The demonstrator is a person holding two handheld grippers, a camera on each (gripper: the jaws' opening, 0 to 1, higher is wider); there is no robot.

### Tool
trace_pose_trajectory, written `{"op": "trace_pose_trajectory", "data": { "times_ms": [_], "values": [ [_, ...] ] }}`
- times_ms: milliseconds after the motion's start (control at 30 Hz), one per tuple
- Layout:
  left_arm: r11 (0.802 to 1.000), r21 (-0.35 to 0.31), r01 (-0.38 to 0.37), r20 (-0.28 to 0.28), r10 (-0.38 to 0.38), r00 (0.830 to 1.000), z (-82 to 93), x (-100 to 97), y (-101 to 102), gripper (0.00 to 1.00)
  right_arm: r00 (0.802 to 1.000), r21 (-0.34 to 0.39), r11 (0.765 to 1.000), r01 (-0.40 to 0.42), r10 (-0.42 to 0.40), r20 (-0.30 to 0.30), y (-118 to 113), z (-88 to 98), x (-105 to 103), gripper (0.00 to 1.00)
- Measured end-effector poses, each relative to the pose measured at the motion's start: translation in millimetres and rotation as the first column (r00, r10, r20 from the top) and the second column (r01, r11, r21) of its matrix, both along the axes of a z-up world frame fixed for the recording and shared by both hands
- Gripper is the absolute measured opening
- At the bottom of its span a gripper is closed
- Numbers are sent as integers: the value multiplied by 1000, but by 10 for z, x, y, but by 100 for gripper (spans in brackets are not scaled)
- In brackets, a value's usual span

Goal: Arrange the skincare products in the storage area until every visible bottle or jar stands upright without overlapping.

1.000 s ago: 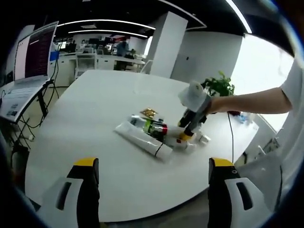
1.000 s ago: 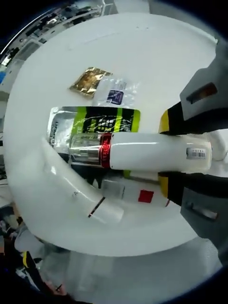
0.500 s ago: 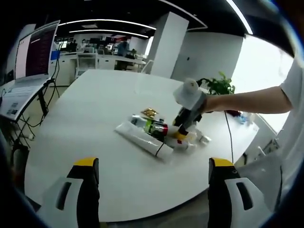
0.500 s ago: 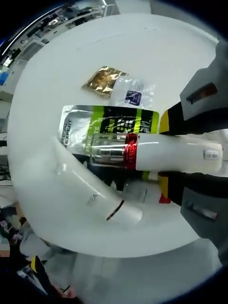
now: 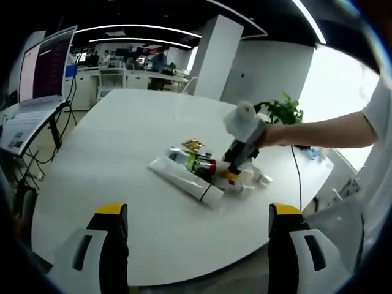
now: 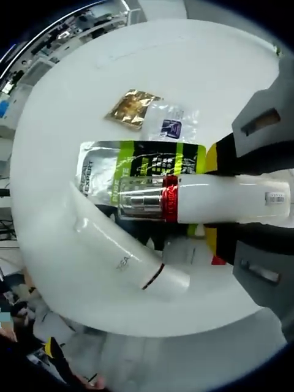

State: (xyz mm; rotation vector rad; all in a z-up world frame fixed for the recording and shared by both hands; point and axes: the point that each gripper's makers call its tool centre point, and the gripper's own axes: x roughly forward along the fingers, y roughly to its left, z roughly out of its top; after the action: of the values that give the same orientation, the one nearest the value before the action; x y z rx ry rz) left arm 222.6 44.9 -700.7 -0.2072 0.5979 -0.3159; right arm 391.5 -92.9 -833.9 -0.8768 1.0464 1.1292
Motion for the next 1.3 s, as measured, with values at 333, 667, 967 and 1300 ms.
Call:
{"op": "trace_pose_trajectory", "data": {
  "times_ms": [333, 667, 967, 1300],
  "values": [
    [1000, 4, 16, 11, -16, 1000, 53, 3, -23, 88, 998, 102, 994, 22, -29, 62, 13, 317, 55, 27],
    [999, -19, 47, 41, -46, 998, 202, 17, -164, 88, 988, 235, 967, 97, -123, 97, 0, 783, -77, 27],
    [997, -23, 75, 56, -74, 996, 287, -13, -219, 88, 983, 323, 941, 101, -145, 114, 109, 1088, -318, 27],
    [993, -62, 96, 75, -91, 993, 437, -19, -246, 87, 967, 432, 897, 99, -190, 171, 177, 1391, -495, 27]
  ]
}}
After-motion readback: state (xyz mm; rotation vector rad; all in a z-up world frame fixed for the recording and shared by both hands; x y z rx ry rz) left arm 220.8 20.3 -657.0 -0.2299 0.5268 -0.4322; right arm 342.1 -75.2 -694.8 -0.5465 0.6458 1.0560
